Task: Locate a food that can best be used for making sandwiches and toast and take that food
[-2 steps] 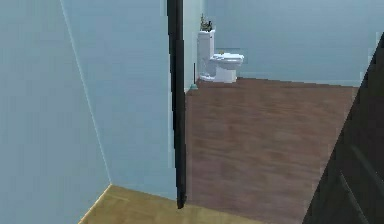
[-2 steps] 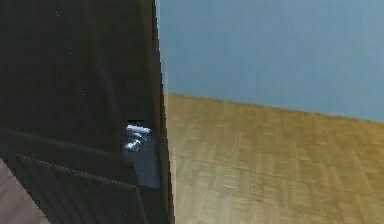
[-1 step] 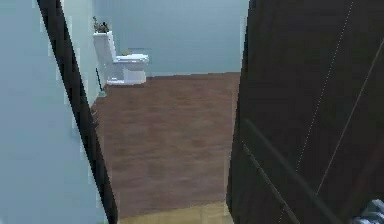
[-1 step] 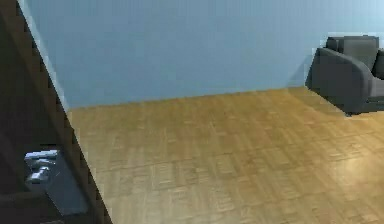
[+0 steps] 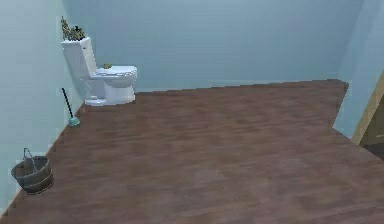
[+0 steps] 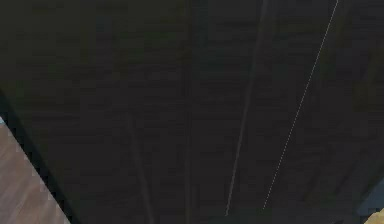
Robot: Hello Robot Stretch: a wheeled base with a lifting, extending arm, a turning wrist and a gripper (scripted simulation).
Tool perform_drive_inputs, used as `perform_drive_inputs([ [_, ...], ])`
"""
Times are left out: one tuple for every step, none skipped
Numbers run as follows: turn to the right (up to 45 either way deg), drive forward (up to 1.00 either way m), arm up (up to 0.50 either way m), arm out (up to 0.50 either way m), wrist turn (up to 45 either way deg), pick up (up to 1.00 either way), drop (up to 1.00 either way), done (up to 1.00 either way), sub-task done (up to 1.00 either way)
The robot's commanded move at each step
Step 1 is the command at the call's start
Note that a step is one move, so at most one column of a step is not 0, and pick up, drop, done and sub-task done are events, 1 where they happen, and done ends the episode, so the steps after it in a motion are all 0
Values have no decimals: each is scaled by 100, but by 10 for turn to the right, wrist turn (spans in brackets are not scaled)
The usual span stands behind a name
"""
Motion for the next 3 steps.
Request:
perform_drive_inputs([
  [60,0,0,0,0,0,0,0,0],
  [0,35,0,0,0,0,0,0,0],
  [450,0,0,0,0,0,0,0,0],
])
